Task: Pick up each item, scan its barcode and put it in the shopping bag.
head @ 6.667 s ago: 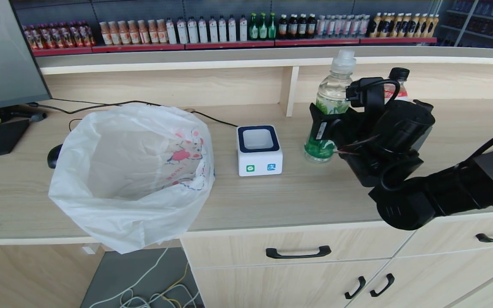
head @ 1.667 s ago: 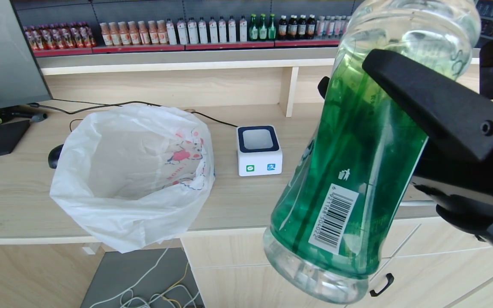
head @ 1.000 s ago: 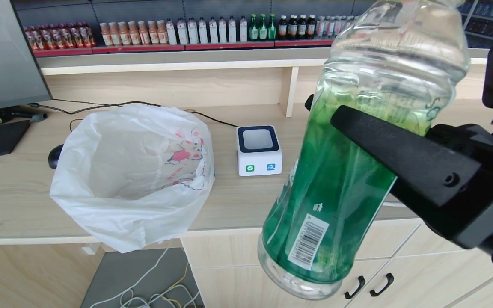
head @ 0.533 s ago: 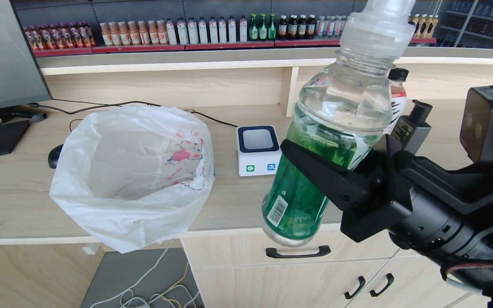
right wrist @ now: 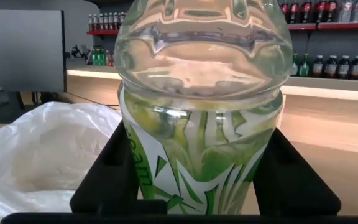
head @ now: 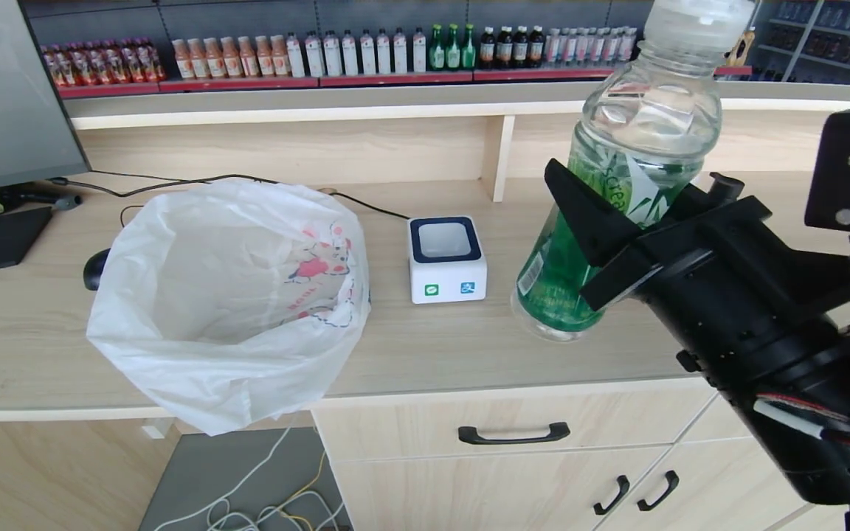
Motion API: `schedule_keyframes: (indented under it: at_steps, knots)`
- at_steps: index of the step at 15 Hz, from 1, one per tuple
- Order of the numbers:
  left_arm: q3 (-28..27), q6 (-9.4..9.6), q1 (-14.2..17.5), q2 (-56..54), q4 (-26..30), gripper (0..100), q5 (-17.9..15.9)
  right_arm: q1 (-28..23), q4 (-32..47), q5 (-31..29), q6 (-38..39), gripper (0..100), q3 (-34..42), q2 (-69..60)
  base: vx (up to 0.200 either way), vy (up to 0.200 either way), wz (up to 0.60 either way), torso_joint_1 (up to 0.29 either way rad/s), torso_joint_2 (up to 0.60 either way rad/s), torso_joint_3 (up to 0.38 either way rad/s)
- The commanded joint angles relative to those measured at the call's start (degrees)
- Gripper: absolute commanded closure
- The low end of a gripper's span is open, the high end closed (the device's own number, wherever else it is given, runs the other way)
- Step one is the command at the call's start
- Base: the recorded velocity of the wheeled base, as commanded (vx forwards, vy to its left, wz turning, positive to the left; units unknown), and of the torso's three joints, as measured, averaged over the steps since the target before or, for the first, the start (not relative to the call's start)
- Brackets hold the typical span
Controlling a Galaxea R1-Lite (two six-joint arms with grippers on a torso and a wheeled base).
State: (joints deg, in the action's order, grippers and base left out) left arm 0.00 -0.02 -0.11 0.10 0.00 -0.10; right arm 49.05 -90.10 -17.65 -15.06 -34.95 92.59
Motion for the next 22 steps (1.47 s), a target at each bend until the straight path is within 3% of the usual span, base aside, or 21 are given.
schedule_keyframes:
  at_steps: [1, 17, 22]
  knots:
    - [0.00, -0.06, 0.02, -0.01, 0.00, 0, 0.01, 0.16, 0.10, -1.16, -0.33, 100, -1.52, -0.48, 0.000, 0.000, 0.00, 0.000, 0.00, 0.000]
    - [0.00, -0.06, 0.02, -0.01, 0.00, 0, 0.01, -0.01, 0.10, -1.07, 4.07, 100, -1.79, 1.89, -0.025, 0.000, 0.00, 0.000, 0.00, -0.001]
    - [0.00, -0.15, 0.02, -0.01, 0.00, 0, 0.01, -0.01, 0.10, -1.07, 4.16, 100, -1.70, 1.89, 0.000, 0.200, 0.00, 0.005, 0.00, 0.002]
